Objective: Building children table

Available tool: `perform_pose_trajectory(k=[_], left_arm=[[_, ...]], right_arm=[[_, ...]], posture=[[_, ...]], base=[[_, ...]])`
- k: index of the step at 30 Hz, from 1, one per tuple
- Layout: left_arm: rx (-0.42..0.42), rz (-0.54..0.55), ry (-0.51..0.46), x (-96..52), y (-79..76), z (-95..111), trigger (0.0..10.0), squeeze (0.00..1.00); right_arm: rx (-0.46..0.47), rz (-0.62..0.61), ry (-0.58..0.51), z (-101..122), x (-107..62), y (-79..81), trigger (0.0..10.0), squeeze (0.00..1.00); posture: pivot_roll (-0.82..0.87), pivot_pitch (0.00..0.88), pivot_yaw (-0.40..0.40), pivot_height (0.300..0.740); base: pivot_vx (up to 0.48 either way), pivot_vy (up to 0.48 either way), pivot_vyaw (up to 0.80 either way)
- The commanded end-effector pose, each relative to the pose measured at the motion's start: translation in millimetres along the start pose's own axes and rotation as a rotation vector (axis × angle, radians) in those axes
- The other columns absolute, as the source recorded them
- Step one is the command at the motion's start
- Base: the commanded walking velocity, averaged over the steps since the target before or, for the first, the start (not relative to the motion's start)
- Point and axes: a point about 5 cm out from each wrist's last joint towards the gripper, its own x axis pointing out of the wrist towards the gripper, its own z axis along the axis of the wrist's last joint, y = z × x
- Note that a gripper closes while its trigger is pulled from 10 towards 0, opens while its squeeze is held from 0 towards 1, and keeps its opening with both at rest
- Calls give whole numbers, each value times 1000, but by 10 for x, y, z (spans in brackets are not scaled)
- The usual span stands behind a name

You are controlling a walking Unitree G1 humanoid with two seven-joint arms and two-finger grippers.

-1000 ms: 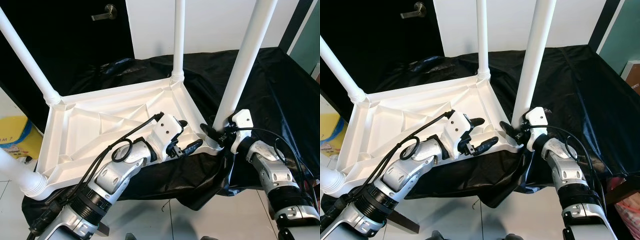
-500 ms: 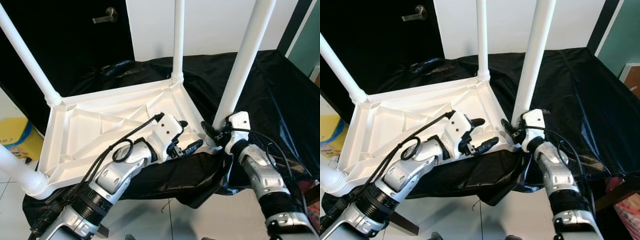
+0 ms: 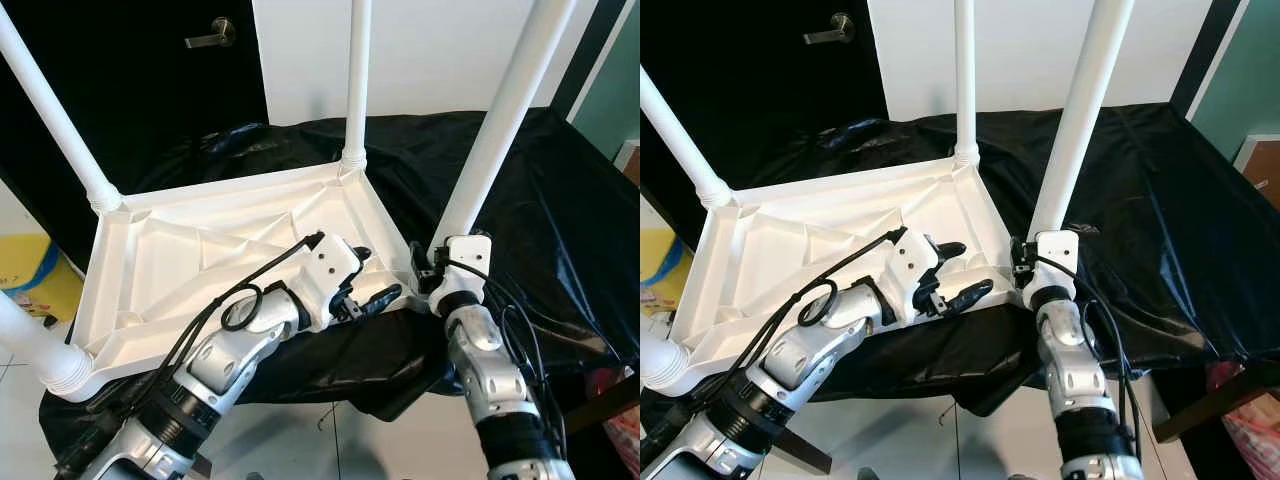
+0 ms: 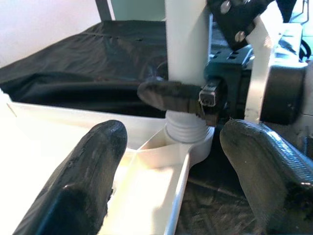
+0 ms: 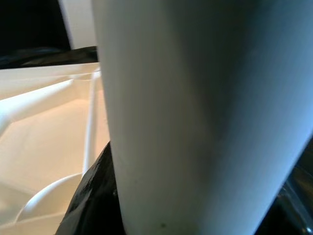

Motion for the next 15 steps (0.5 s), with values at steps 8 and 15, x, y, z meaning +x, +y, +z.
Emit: perform_pose_trajectory(k=[8, 15], left_arm=[[1, -138, -3, -29, -81, 5, 10000, 0], [4, -132, -7, -39, -67, 20, 10000, 0]], right_arm=[[-3, -74, 85, -117, -114, 8, 10000, 0], [-7, -107, 51, -34, -160, 11, 10000, 0]], posture=[[-113, 45, 15, 740], [-110, 68, 19, 740]], base=[[0, 0, 0], [0, 0, 0]])
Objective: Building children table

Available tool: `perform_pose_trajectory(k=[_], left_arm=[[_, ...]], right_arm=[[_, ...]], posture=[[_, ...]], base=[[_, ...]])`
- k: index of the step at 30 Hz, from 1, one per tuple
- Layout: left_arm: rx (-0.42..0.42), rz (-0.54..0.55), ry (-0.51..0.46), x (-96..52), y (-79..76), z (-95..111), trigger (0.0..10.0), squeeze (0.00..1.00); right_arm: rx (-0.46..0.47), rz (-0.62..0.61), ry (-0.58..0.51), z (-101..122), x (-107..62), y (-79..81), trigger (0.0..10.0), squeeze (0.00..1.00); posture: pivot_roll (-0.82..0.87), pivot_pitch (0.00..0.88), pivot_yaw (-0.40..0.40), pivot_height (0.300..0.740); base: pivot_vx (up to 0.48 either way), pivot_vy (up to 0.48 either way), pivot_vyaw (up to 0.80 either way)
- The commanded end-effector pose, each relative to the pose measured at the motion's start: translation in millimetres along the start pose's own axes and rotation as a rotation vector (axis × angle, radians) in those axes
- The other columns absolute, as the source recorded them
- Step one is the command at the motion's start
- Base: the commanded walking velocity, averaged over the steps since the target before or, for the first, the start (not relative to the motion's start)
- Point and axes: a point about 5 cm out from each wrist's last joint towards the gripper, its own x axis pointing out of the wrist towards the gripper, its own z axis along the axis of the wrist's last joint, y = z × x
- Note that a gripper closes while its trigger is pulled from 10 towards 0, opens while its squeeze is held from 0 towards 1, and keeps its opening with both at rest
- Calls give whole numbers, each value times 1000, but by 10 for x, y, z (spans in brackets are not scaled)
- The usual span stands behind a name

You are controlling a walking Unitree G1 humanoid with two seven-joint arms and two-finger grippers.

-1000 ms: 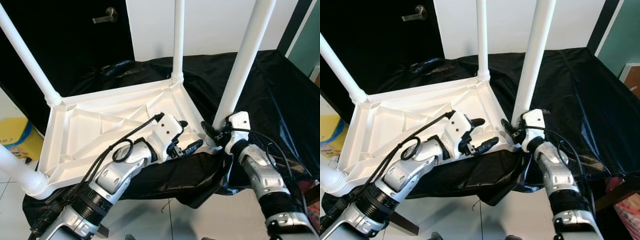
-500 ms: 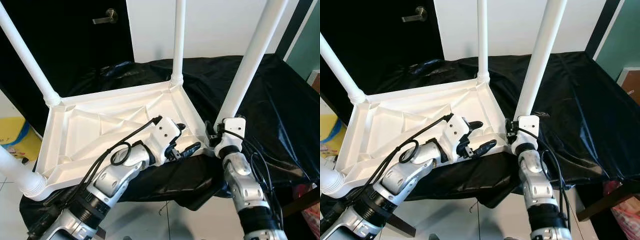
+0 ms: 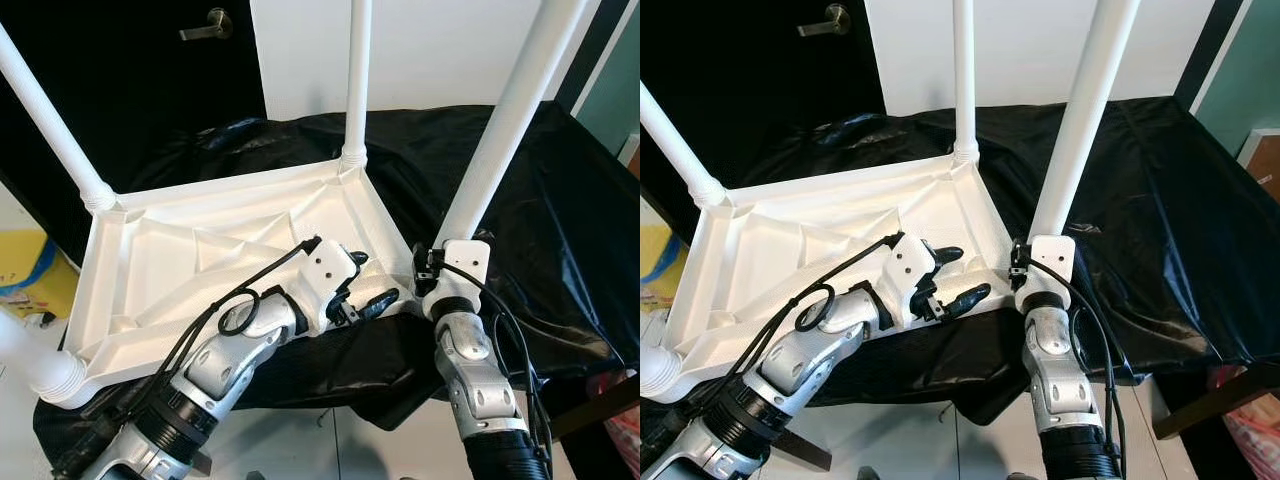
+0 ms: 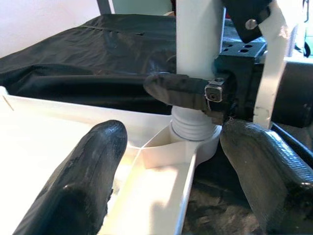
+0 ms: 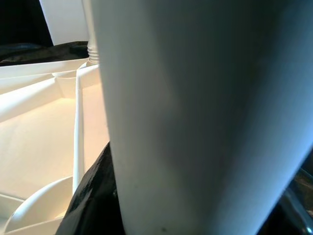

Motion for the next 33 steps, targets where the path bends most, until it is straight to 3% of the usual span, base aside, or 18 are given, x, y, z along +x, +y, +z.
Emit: perform_pose_trajectory(k=[1, 10, 11, 20, 21, 23, 24, 32, 33], left_arm=[[17, -132, 0, -26, -47, 20, 10000, 0], [-2, -100, -15, -55, -34, 35, 10000, 0], [-3, -88, -19, -57, -28, 37, 10000, 0], [5, -28, -15, -68, 2, 52, 10000, 0], [3, -23, 0, -76, 18, 38, 10000, 0], [3, -23, 0, -76, 18, 38, 10000, 0], [6, 3, 19, -132, 102, 44, 10000, 0], [39, 26, 36, -225, 210, 52, 10000, 0], [53, 27, 52, -283, 258, 57, 10000, 0]], right_arm=[[4, -41, 54, -110, -56, -34, 10000, 0], [2, -16, 30, -39, -36, -85, 10000, 0], [5, -5, 31, -32, -34, -90, 10000, 1000], [22, 64, 0, 46, -48, -70, 10000, 1000], [38, 88, 8, 30, -61, -65, 10000, 765], [38, 88, 8, 30, -61, -65, 10000, 765], [79, 193, 23, 6, -75, -73, 10000, 0], [86, 284, 50, -31, -56, -131, 10000, 0], [71, 347, 66, -60, -58, -121, 10000, 0]], posture=[[-109, 68, 20, 740], [-100, 80, 12, 740], [-99, 81, 12, 740], [-90, 116, 6, 740], [-87, 120, 7, 740], [-87, 120, 7, 740], [-79, 139, 24, 740], [-68, 153, 39, 740], [-50, 164, 51, 740]], base=[[0, 0, 0], [0, 0, 0], [0, 0, 0], [0, 0, 0], [0, 0, 0], [0, 0, 0], [0, 0, 0], [0, 0, 0], [0, 0, 0]])
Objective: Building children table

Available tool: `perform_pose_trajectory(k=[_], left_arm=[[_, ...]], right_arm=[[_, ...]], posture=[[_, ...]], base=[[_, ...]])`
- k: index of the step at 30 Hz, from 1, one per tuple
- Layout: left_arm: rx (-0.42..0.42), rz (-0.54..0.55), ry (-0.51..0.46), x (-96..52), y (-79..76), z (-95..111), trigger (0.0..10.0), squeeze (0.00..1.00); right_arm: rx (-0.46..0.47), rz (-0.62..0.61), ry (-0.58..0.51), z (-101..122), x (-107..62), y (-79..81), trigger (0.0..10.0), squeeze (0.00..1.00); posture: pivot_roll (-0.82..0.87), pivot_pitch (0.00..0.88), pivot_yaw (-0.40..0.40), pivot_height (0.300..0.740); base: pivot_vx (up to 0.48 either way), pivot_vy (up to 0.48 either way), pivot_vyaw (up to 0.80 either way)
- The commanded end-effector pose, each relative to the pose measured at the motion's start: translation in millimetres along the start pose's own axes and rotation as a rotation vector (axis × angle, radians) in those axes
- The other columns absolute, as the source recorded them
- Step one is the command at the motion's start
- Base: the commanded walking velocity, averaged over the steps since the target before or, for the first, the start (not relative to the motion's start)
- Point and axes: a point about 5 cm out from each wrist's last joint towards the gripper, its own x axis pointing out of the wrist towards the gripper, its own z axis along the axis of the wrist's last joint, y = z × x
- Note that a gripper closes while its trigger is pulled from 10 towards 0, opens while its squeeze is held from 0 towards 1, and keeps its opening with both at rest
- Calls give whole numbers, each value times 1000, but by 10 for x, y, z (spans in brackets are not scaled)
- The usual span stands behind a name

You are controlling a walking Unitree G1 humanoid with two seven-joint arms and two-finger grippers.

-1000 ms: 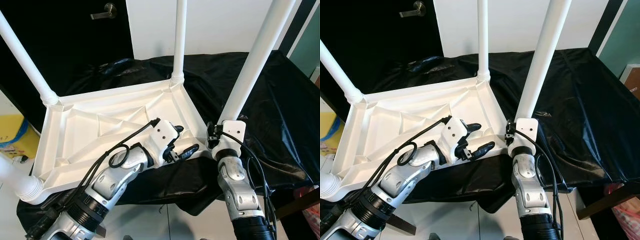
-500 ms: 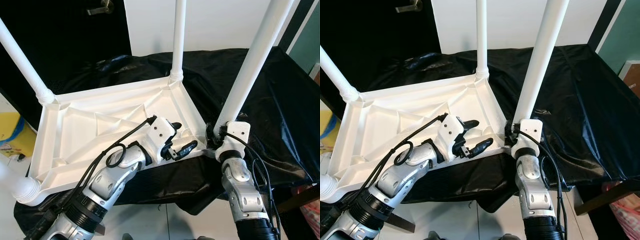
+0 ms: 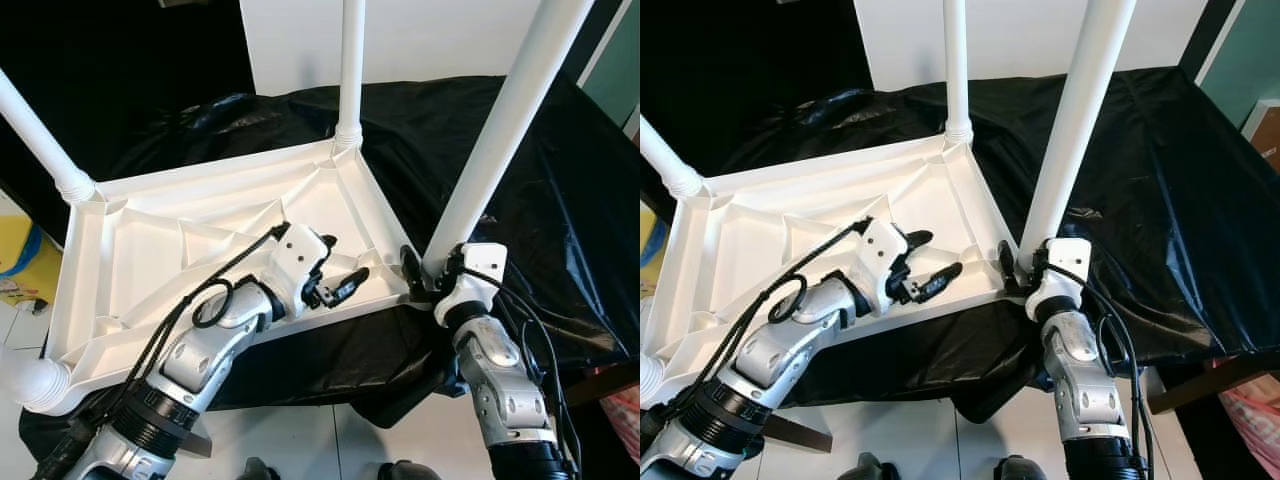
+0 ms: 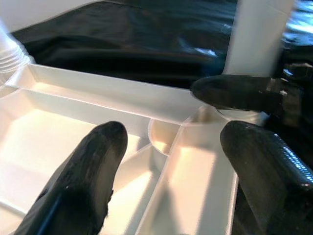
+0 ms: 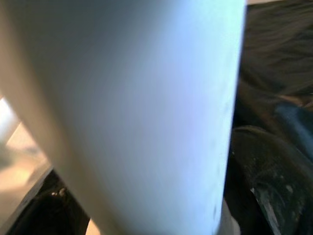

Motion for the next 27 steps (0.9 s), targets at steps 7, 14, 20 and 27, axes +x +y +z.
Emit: perform_pose_trajectory(k=[7, 14, 20, 27], left_arm=[[34, -53, 50, -217, 107, 10, 10000, 0], [19, -68, 70, -300, 100, -10, 10000, 0], [41, -108, 76, -330, 56, -14, 10000, 0], [20, -105, 44, -287, 4, 43, 10000, 0]], right_arm=[[-22, 241, 80, -163, -26, 261, 10000, 0], [4, 301, 71, -161, -57, 405, 10000, 0], [17, 357, 44, -121, -99, 494, 10000, 0], [-20, 283, 23, -115, -121, 376, 10000, 0]], posture=[[-37, 168, 58, 740], [-35, 156, 63, 740], [-33, 141, 69, 740], [-35, 133, 74, 740]], base=[[0, 0, 0], [0, 0, 0], [0, 0, 0], [0, 0, 0]])
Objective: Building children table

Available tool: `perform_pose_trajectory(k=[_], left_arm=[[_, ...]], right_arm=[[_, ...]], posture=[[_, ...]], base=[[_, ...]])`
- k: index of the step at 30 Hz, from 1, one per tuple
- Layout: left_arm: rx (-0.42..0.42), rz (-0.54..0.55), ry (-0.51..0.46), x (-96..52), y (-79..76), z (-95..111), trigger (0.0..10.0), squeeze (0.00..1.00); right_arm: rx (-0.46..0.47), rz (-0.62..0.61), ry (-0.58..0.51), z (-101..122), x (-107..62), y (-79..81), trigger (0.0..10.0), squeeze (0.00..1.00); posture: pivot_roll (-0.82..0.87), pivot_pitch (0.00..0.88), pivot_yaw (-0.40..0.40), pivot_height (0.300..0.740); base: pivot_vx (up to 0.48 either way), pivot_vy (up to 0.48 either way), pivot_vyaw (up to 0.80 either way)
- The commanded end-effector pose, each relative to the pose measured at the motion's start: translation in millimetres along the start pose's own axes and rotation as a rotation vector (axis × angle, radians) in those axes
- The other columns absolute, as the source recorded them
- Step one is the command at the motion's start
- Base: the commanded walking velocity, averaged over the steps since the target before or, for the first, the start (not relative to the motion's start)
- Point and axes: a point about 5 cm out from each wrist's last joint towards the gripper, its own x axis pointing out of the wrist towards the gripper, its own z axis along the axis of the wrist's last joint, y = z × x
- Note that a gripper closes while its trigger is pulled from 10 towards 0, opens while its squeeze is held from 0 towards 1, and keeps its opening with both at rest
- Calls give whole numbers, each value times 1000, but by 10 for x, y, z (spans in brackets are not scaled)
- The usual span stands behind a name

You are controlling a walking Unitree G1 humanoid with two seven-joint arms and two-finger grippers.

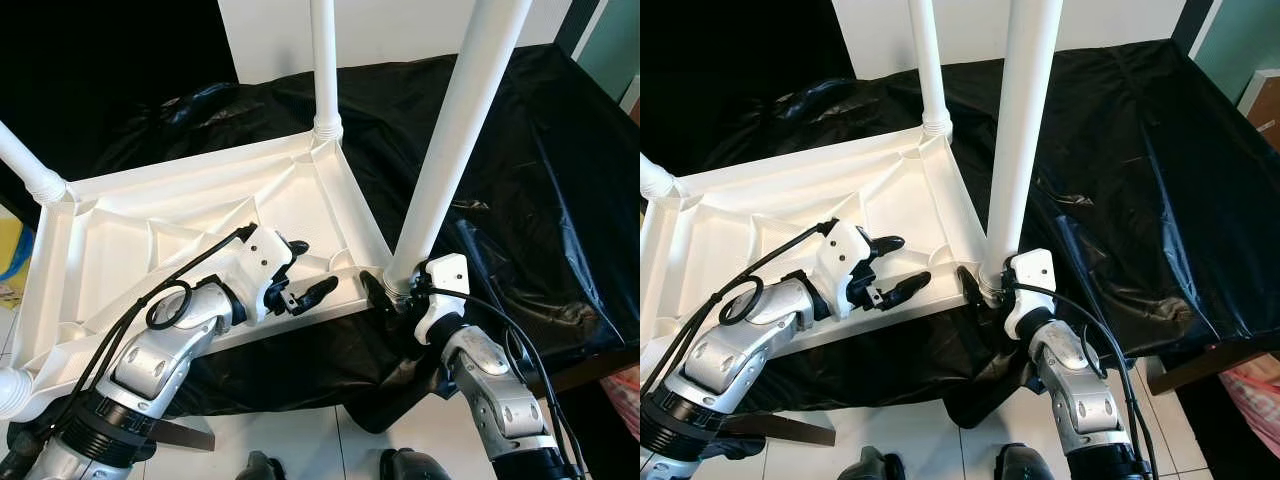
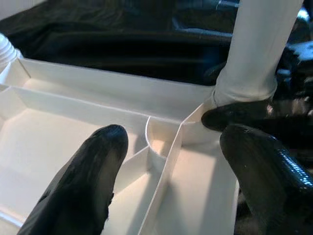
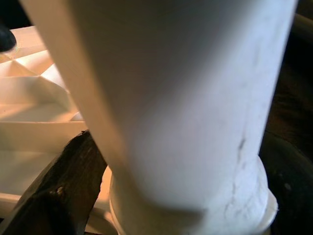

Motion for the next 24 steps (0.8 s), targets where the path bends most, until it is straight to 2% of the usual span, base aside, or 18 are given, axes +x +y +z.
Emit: perform_pose_trajectory(k=[1, 3, 9, 12, 17, 24], left_arm=[[-14, -90, -1, -4, -75, 0, 10000, 0], [-35, -88, -21, 14, -141, 13, 10000, 0], [-86, -62, -56, 56, -229, 32, 10000, 0], [-102, -52, -64, 66, -240, 40, 10000, 0], [-144, -46, -106, 88, -248, 92, 10000, 0], [-154, -69, -139, 116, -266, 133, 10000, 0]], right_arm=[[-4, 21, -6, -14, -12, 64, 10000, 0], [-27, -19, -25, 25, -94, -53, 10000, 0], [-61, -26, -74, 132, -204, -230, 10000, 0], [-61, -19, -88, 170, -207, -265, 10000, 0], [-116, 46, -108, 249, -176, -318, 10000, 0], [-154, 139, -97, 279, -41, -393, 10000, 0]], posture=[[-35, 133, 74, 740], [-42, 134, 72, 740], [-52, 130, 57, 740], [-56, 123, 53, 740], [-59, 108, 41, 740], [-64, 80, 23, 740]], base=[[0, 0, 0], [0, 0, 0], [0, 0, 0], [0, 0, 0], [0, 0, 0], [0, 0, 0]])
